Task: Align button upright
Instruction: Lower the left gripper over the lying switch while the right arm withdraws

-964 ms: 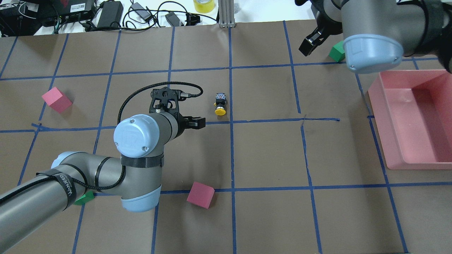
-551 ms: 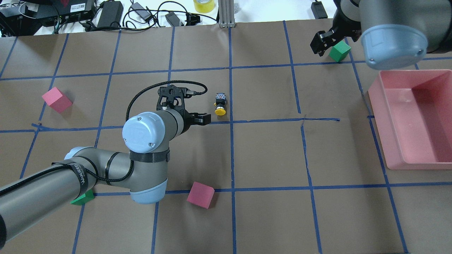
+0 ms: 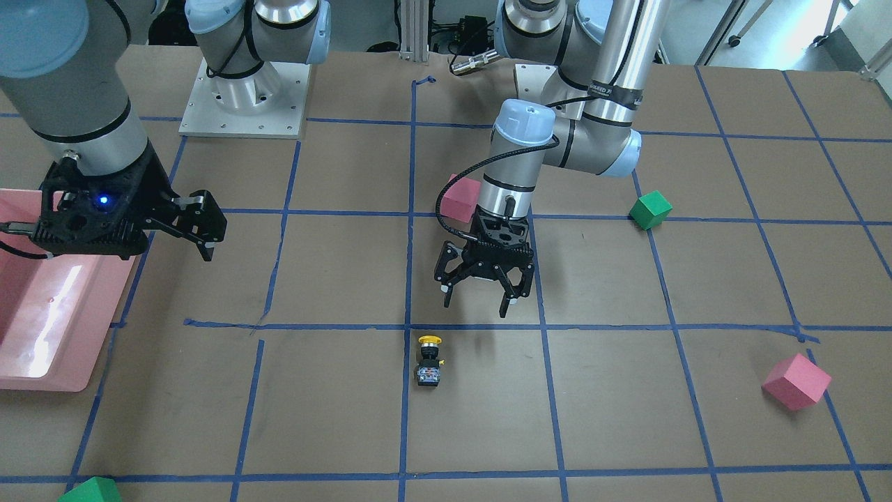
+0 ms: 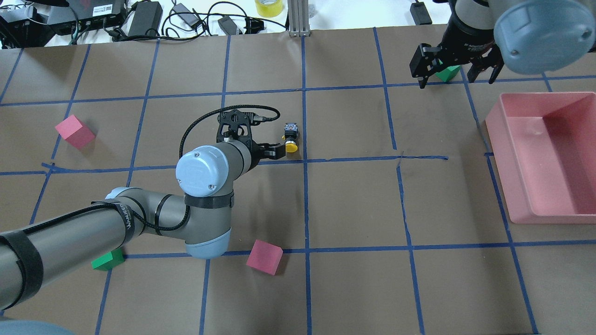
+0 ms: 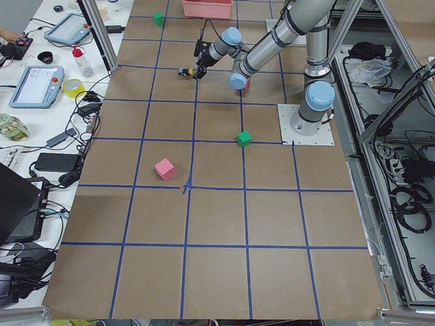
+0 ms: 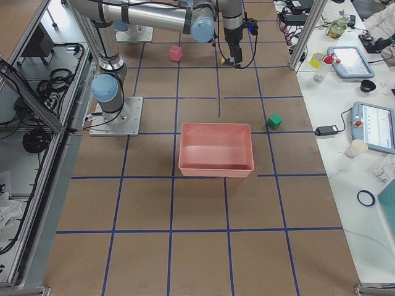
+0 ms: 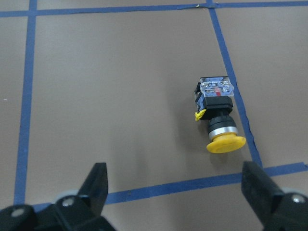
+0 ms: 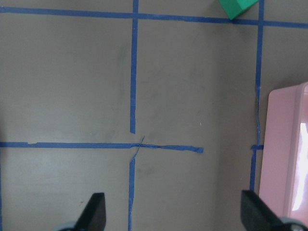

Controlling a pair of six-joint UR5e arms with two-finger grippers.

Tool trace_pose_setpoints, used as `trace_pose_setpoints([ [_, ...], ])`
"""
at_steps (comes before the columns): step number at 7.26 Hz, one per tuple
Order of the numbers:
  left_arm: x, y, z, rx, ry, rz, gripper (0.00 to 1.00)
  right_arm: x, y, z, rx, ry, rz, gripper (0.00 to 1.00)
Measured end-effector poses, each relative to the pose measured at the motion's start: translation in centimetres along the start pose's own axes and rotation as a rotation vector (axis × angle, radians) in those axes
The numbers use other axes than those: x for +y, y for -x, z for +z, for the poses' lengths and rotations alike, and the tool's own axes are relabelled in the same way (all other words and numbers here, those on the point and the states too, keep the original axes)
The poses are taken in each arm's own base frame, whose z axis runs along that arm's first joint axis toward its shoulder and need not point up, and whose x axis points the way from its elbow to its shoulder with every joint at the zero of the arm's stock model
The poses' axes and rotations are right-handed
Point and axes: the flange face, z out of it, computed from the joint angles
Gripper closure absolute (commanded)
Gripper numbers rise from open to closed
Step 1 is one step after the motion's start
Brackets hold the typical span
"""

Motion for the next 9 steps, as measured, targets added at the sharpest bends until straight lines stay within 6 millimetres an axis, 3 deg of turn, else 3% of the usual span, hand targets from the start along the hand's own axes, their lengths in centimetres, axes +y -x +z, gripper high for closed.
trace_pose_setpoints([
  [3,-0.5,-1.8,1.9,0.015,-0.009,-0.013,0.03,0.6,-0.1,-0.2,-0.003,0.05,0.121,0.0],
  [6,-0.9,-3.9,3.8,0.005,-0.031,-0.015,0.06,2.7,0.2,-2.1,-0.017,0.099,0.141,0.0],
  [9,-1.4,-4.5,6.3,0.002,-0.065,0.0,0.06,4.0,0.8,-3.3,-0.078,0.131,0.156,0.0],
])
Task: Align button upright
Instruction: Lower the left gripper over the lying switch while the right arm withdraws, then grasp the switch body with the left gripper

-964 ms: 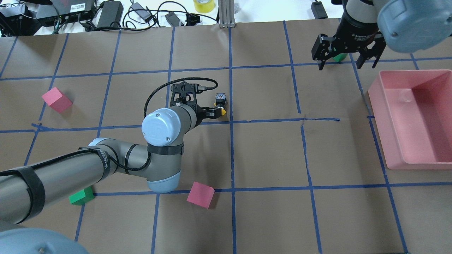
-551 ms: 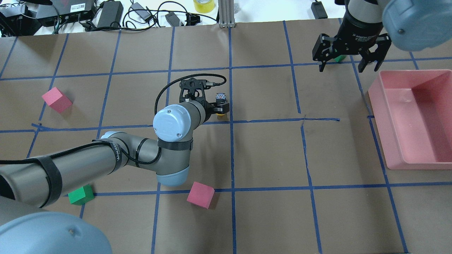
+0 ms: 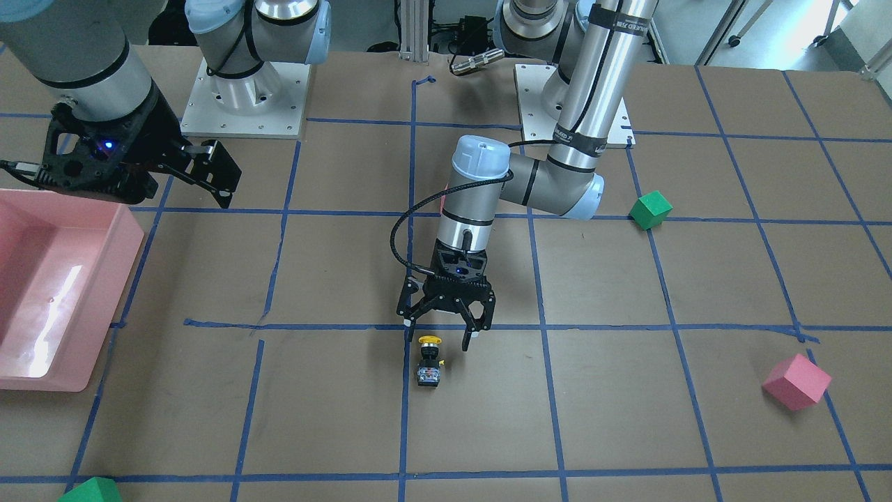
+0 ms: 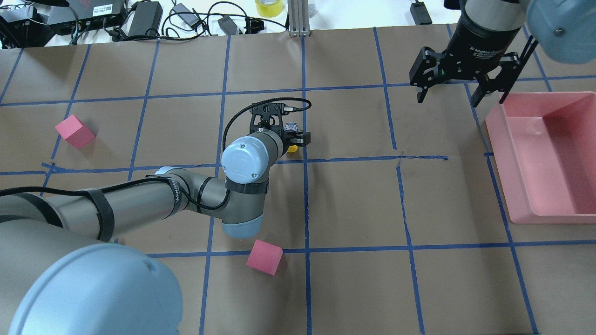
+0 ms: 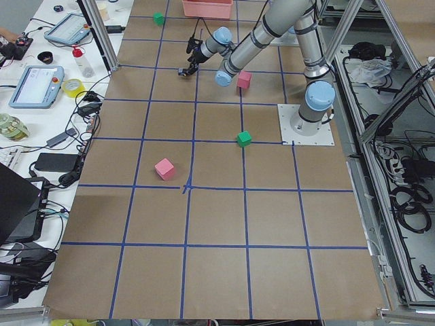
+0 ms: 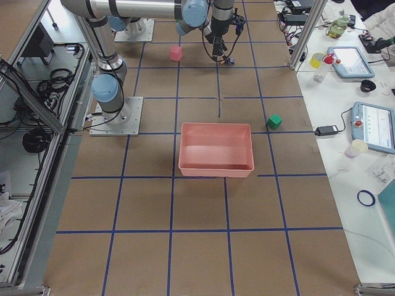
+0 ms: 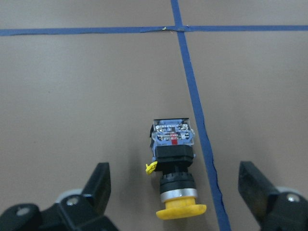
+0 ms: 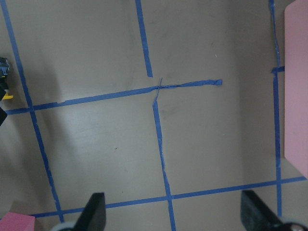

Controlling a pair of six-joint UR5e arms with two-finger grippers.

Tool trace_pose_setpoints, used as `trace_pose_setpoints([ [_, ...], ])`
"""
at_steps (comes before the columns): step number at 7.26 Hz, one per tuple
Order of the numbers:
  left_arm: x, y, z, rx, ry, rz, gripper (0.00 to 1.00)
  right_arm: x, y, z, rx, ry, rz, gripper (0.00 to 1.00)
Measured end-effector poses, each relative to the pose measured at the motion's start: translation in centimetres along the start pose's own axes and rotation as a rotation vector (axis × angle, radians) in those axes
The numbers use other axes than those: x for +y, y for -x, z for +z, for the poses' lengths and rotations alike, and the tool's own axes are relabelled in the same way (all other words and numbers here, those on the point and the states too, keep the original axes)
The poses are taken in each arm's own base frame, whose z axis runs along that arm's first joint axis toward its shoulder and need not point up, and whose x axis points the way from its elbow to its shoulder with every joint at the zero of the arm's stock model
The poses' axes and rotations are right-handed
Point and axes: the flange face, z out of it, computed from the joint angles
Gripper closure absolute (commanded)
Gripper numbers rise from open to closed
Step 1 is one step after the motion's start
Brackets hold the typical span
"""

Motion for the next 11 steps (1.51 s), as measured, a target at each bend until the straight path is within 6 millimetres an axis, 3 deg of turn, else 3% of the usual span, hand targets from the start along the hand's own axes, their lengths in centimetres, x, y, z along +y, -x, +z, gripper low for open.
trace_pose_setpoints([
  [4,1.8,-0.9,1.7,-0.025,-0.029,0.042,0.06,0.7,0.6,0.2,-0.073,0.057,-0.014,0.0],
  [7,2.5,-1.8,1.9,-0.039,-0.027,0.059,0.06,0.2,-0.6,0.9,0.024,0.051,-0.048,0.0],
  [8,2.7,-1.9,1.9,-0.039,-0.025,0.061,0.1,-0.1,-1.2,0.9,0.057,0.031,-0.041,0.0],
  [10,2.8,-1.8,2.1,-0.043,-0.023,0.063,0.33,-0.5,-1.4,0.6,0.067,0.004,-0.036,0.0],
  [11,2.8,-1.8,2.1,-0.046,-0.023,0.064,0.37,-0.6,-1.3,0.6,0.05,0.003,-0.037,0.0],
])
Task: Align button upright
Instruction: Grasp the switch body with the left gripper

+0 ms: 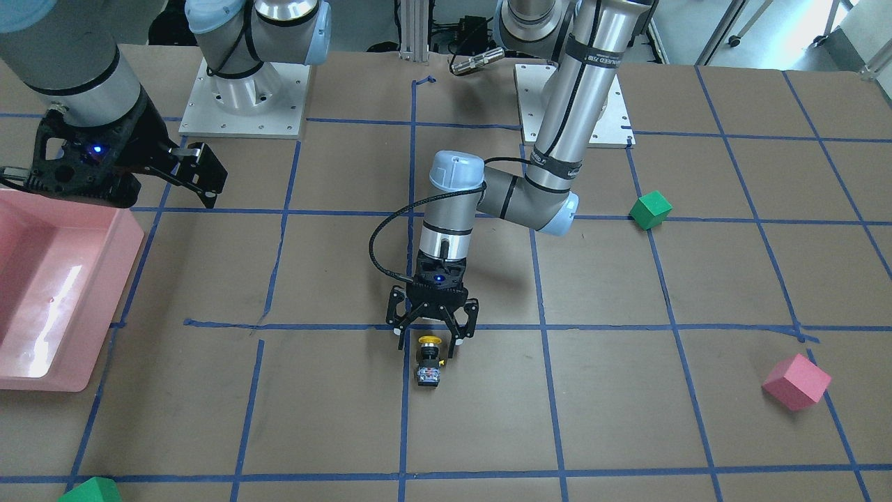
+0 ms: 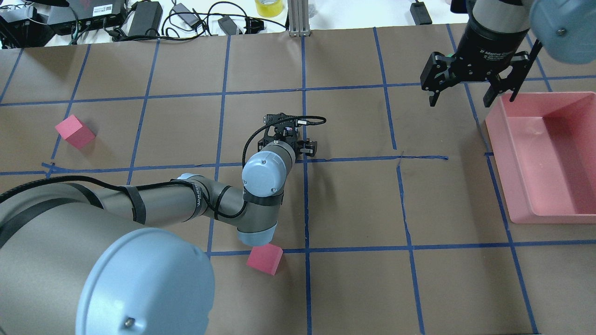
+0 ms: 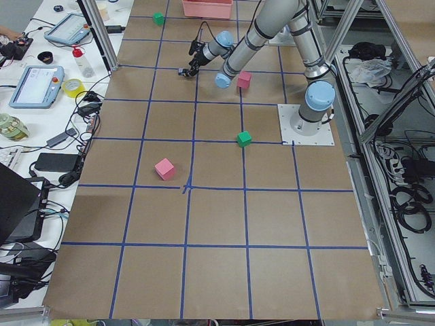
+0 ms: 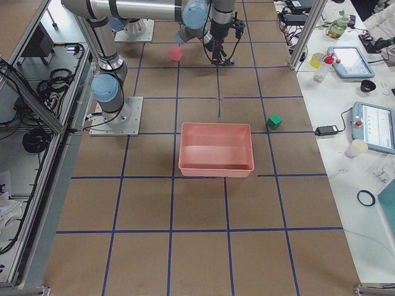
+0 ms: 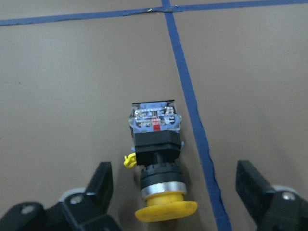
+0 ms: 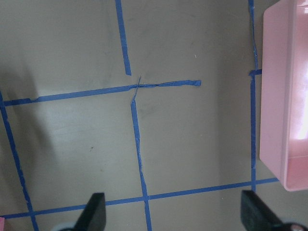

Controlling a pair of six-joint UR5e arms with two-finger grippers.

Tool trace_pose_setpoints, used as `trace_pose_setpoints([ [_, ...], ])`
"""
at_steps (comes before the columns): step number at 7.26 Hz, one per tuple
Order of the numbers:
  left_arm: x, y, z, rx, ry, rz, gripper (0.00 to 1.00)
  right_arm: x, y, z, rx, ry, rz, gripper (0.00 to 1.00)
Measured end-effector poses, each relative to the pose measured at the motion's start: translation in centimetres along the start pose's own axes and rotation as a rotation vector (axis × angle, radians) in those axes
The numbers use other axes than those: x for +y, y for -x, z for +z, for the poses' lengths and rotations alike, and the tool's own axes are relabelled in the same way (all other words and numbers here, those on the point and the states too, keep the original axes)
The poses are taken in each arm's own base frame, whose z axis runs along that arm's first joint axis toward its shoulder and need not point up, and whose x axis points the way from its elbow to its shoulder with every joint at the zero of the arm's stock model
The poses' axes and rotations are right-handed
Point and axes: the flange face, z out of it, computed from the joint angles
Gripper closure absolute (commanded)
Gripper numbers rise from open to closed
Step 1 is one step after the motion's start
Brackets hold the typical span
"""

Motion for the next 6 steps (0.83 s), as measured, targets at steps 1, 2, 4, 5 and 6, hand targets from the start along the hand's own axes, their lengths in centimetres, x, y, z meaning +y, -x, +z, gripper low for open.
trace_pose_setpoints([
  [1,0.0,0.01,-0.02,-0.001,-0.001,0.001,0.37,-0.05,0.19,-0.01,-0.021,-0.004,0.001,0.43],
  [2,0.05,0.03,-0.06,-0.002,0.0,0.002,0.37,-0.16,0.27,-0.08,-0.031,-0.015,0.004,0.23],
  [4,-0.24,0.02,-0.43,-0.001,-0.008,0.025,0.37,-0.31,0.25,-0.12,-0.032,-0.028,0.006,0.0],
  [5,-0.27,-0.01,-0.45,0.002,-0.009,0.029,0.37,-0.34,0.17,-0.08,-0.027,-0.03,0.0,0.0],
  [6,-0.07,-0.02,-0.19,0.003,-0.004,0.031,0.37,-0.32,0.13,-0.02,-0.024,-0.028,-0.003,0.0],
])
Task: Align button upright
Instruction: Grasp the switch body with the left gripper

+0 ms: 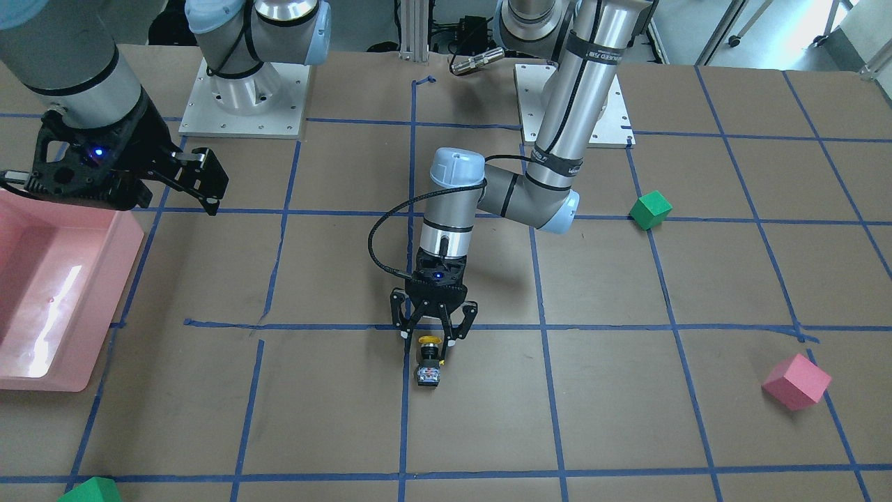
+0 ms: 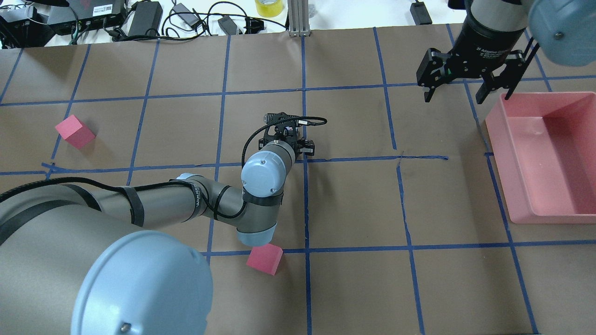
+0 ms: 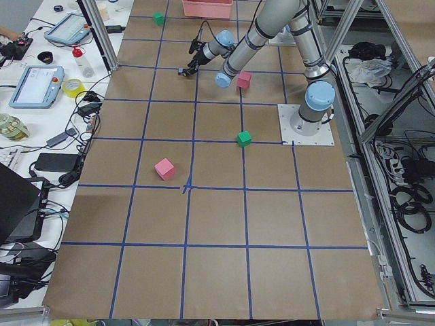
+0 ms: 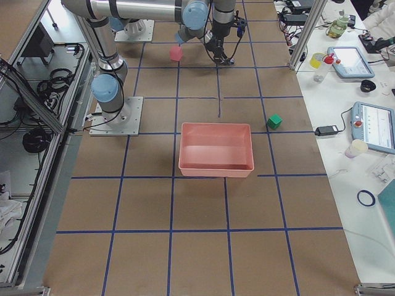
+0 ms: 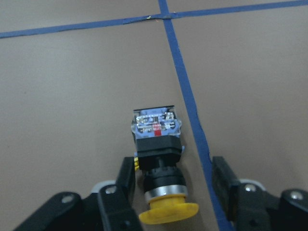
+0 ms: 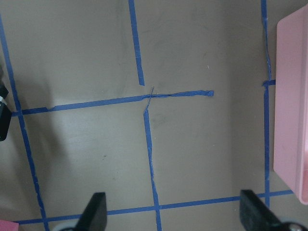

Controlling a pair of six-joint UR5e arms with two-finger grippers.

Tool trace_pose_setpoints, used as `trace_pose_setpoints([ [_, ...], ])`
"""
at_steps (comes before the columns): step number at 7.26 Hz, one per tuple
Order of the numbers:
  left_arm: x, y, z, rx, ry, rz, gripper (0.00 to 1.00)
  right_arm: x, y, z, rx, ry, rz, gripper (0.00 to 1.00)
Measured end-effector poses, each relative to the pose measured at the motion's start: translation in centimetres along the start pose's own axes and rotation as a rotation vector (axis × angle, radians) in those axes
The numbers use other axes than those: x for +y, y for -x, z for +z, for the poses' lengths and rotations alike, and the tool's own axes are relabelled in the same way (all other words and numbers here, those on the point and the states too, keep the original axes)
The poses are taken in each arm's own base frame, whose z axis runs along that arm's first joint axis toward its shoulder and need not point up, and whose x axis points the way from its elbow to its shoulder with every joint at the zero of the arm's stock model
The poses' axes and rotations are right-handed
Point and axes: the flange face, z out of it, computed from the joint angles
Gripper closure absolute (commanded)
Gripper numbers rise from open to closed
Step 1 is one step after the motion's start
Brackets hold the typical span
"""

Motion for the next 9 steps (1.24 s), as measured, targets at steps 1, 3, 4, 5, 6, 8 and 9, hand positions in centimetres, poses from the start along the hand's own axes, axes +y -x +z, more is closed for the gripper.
trace_pose_setpoints([
  [1,0.2,0.0,0.3,-0.001,0.007,0.0,0.37,0.0,0.0,0.1,0.001,0.003,-0.001,0.0],
  [3,0.3,0.0,0.6,-0.005,0.015,-0.005,0.56,0.1,0.0,0.1,0.0,0.009,-0.001,0.0],
  [4,0.4,0.0,0.7,-0.007,0.018,-0.005,0.62,0.1,0.0,0.2,-0.003,0.013,-0.002,0.0],
  [5,0.4,0.0,0.7,-0.009,0.018,-0.005,0.63,0.1,0.0,0.2,-0.005,0.014,-0.002,0.0],
  [6,0.3,0.1,0.6,-0.009,0.014,-0.004,0.63,0.1,0.0,0.3,-0.005,0.015,-0.002,0.0],
  [8,-0.8,0.0,-0.2,-0.01,-0.006,-0.006,0.62,0.2,0.0,0.4,-0.006,0.018,-0.003,0.0],
  [9,-2.0,0.1,-0.7,-0.012,-0.011,-0.008,0.65,0.2,0.0,0.5,-0.006,0.02,-0.004,0.0],
])
